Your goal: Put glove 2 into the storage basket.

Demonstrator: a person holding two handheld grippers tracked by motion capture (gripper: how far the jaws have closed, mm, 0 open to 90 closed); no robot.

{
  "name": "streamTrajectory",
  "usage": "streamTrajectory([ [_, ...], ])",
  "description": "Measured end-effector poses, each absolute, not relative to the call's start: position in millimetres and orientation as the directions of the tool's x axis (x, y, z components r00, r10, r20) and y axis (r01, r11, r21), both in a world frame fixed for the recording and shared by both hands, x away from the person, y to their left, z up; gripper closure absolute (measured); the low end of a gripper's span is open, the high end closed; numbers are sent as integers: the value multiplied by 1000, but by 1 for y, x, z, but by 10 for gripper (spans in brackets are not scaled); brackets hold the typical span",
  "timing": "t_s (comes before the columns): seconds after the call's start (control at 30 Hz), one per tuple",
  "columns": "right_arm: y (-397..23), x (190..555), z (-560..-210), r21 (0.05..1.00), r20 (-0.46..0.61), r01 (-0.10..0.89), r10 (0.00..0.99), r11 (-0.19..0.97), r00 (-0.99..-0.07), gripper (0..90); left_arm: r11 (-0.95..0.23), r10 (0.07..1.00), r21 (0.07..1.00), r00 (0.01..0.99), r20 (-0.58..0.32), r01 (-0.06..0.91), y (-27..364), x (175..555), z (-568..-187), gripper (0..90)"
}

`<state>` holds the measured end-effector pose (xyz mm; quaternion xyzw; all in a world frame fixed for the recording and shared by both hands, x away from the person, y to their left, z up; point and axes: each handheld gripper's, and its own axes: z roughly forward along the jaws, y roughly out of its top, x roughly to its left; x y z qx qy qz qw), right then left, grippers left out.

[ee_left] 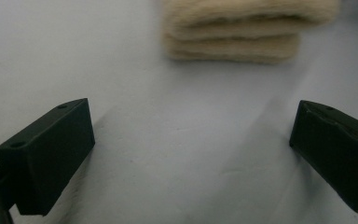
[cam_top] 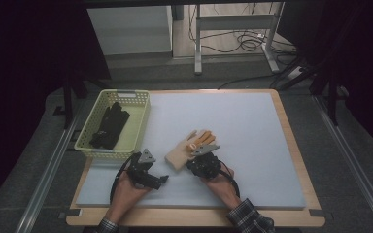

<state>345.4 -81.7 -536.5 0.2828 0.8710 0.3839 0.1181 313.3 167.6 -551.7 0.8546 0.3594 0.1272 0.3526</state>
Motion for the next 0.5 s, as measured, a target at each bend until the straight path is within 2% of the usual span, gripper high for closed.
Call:
streamTrajectory([
  [0.27, -85, 345, -532, 733, 9, 400, 580, 550, -815, 716, -493, 704, 694, 709, -36, 525, 168, 313, -552, 0],
  [0.5, -126, 344, -519, 754, -11, 415, 641, 510, -768, 584, -497, 702, 692, 711, -34, 524, 168, 314, -552, 0],
])
